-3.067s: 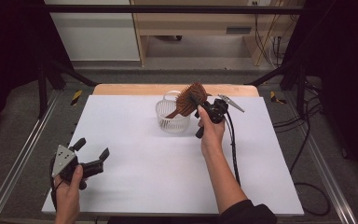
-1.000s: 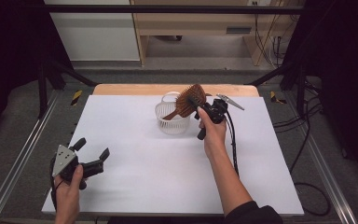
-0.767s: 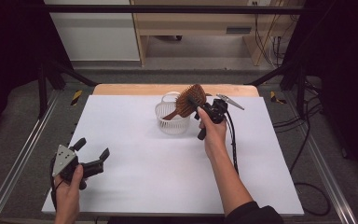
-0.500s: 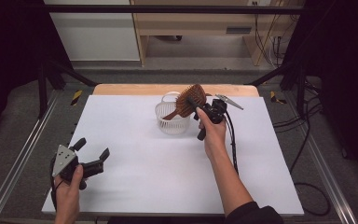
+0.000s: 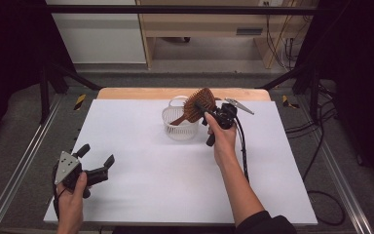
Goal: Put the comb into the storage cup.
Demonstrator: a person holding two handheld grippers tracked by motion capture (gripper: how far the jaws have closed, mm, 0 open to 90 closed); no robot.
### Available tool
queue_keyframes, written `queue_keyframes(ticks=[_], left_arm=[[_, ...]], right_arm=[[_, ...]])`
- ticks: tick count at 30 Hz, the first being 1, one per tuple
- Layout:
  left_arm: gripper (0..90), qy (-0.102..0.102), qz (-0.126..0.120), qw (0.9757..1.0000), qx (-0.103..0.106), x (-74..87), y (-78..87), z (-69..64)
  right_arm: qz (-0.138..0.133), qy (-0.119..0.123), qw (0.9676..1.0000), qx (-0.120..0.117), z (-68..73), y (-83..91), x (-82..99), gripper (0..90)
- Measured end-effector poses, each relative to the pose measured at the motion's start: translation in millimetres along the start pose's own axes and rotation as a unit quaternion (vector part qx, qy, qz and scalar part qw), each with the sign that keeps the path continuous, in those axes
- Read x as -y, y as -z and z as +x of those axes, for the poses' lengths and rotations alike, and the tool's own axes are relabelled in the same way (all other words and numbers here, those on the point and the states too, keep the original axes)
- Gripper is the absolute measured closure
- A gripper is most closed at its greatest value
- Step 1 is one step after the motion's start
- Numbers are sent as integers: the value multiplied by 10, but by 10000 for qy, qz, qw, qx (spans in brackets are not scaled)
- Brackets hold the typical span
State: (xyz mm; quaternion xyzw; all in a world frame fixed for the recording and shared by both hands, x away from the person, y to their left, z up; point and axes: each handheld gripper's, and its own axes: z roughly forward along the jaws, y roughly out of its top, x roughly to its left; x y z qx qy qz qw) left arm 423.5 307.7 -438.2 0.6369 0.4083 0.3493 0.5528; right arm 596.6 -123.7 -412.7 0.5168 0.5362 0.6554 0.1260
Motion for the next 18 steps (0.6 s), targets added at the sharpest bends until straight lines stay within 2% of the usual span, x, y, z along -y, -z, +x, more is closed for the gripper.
queue_keyframes(ticks=[8,13,18], left_arm=[[30,-2,-1,10000,0,-1,1,0],[30,0,-6,10000,-4,-2,5,1],[30,0,-3,10000,-5,-2,4,3]], right_arm=[[-10,152,9999,46,17,27,-20,196],[-31,215,9996,159,33,43,-33,123],[-78,367,9989,266,63,72,-55,90]])
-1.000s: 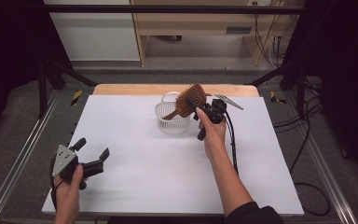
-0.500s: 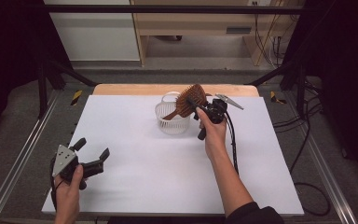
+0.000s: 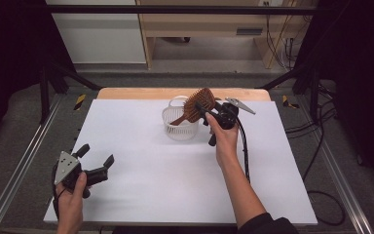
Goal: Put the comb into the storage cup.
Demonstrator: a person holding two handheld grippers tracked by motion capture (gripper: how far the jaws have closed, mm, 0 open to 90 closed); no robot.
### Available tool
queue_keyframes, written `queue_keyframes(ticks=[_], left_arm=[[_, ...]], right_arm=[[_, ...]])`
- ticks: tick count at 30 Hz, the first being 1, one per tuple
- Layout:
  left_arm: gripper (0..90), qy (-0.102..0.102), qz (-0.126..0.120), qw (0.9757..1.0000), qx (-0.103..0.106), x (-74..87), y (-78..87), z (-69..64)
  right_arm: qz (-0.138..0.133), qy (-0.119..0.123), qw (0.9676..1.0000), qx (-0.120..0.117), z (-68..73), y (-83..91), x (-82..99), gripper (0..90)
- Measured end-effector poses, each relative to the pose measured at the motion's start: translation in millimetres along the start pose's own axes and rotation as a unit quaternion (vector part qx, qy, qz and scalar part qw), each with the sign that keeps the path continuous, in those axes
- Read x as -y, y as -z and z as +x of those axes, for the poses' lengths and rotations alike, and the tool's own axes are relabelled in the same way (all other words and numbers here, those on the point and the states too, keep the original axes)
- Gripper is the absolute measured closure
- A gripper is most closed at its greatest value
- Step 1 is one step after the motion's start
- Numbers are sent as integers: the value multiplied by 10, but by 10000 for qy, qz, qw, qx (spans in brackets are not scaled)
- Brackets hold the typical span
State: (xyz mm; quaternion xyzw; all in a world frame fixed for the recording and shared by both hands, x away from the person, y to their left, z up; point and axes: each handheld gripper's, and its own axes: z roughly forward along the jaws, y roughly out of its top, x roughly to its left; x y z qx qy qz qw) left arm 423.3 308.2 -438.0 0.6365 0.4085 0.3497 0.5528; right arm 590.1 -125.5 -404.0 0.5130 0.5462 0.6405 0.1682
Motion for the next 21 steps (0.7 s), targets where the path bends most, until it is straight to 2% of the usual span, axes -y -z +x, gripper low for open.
queue_keyframes(ticks=[12,21], left_arm=[[30,21,-27,10000,-9,-2,5,0],[30,20,-32,10000,-7,-3,6,-1]], right_arm=[[-117,312,9992,225,42,127,-87,67],[-186,509,9981,279,57,227,-154,63]])
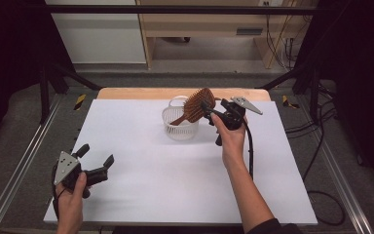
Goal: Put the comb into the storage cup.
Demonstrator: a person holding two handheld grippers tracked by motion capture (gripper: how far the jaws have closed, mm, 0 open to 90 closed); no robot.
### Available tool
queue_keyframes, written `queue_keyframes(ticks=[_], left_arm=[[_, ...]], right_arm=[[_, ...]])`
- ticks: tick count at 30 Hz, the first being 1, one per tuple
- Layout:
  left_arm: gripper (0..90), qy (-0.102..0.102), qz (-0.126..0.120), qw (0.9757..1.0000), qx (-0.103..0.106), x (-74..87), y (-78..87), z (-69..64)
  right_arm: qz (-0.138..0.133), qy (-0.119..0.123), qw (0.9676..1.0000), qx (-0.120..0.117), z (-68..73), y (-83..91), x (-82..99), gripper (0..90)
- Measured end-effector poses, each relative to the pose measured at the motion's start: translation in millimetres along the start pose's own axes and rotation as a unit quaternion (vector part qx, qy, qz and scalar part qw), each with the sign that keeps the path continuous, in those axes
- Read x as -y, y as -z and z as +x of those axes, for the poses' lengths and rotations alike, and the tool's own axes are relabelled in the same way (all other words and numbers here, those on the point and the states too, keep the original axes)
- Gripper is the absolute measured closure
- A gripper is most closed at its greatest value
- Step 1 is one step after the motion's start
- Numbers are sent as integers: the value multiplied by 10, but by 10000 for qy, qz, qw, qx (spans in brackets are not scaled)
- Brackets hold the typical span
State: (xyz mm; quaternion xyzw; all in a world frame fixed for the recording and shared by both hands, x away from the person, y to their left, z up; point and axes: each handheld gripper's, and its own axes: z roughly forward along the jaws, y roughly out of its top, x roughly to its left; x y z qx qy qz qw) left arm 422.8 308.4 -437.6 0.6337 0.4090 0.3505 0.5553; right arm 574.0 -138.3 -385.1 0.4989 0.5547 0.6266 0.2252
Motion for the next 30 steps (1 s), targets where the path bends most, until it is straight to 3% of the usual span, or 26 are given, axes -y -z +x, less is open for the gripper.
queue_keyframes(ticks=[8,30], left_arm=[[30,-1,-1,10000,-1,0,1,0],[30,-8,20,10000,-20,2,9,11]], right_arm=[[-18,313,9994,119,6,88,-53,61],[66,734,9973,78,-93,379,-202,61]])
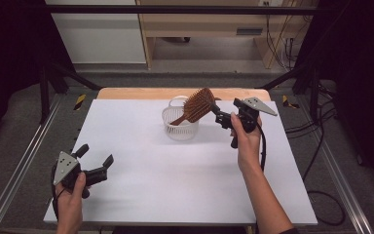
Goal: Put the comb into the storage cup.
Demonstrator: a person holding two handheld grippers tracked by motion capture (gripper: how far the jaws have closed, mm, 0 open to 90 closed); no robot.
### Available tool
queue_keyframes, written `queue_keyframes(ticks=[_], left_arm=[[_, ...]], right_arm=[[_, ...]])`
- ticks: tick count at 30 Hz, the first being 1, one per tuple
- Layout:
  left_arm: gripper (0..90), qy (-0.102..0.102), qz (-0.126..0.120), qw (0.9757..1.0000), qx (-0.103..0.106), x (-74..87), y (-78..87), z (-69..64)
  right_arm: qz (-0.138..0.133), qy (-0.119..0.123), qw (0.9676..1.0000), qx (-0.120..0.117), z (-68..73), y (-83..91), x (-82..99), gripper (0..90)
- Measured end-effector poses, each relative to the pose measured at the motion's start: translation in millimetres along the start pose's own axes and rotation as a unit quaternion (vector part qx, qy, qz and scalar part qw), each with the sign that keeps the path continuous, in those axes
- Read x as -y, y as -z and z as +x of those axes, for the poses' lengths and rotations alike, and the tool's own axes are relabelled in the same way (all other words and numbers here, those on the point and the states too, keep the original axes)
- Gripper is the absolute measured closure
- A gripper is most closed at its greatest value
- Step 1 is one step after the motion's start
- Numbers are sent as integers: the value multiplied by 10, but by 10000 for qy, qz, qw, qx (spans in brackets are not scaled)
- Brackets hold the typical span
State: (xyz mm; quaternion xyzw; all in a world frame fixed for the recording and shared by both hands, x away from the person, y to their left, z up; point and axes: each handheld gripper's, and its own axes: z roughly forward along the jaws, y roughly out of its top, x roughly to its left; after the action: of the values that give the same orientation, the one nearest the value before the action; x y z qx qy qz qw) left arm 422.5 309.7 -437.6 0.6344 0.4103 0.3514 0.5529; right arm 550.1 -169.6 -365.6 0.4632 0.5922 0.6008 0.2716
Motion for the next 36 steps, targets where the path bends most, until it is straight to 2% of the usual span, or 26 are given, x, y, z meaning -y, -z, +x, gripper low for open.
queue_keyframes(ticks=[13,17,23,30,36], left_arm=[[28,7,-31,10000,-11,-2,14,12],[27,21,-44,10000,-17,-4,25,21],[26,39,-66,10000,-26,-11,52,32],[25,133,-101,9999,-16,-20,97,55],[26,82,-69,9999,9,-12,165,26]], right_arm=[[-117,332,9993,98,-89,188,-58,54],[-223,372,9990,122,-134,292,-101,48],[-278,576,9979,132,-192,454,-122,39],[-340,691,9968,192,-308,666,-99,34],[-358,788,9959,270,-413,818,-49,33]])
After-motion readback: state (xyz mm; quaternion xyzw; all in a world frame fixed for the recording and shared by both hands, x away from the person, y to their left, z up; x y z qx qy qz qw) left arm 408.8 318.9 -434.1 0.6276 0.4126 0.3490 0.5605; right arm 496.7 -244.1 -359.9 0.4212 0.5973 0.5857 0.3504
